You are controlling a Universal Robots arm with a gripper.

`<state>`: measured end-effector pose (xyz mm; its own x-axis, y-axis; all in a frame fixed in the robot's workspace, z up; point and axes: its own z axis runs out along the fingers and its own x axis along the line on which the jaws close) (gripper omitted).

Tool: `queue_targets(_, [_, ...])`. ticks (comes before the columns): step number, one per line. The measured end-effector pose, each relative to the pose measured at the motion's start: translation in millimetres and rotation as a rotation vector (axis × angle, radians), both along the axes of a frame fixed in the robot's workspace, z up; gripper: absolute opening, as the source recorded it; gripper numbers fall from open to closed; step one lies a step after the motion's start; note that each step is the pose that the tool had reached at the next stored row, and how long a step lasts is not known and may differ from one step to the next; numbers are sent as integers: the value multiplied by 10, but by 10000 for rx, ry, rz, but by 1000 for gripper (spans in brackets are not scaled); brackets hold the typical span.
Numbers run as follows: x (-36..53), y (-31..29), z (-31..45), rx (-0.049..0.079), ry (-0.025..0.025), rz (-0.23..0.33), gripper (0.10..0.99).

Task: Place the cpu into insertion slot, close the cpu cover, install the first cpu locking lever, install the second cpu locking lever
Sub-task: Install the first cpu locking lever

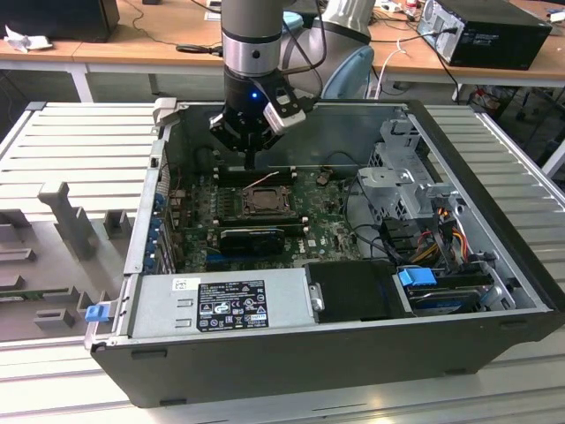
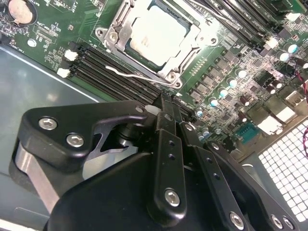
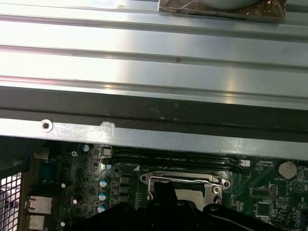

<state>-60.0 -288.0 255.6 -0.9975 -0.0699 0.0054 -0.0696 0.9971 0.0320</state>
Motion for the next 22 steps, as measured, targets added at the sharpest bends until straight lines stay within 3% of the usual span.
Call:
queue_targets(18, [120,0,-13,1,0,0,106])
queue_targets(19, [125,-3,-21,39,1,0,106])
queue_targets(22, [132,-7,-30,514,0,-2,106])
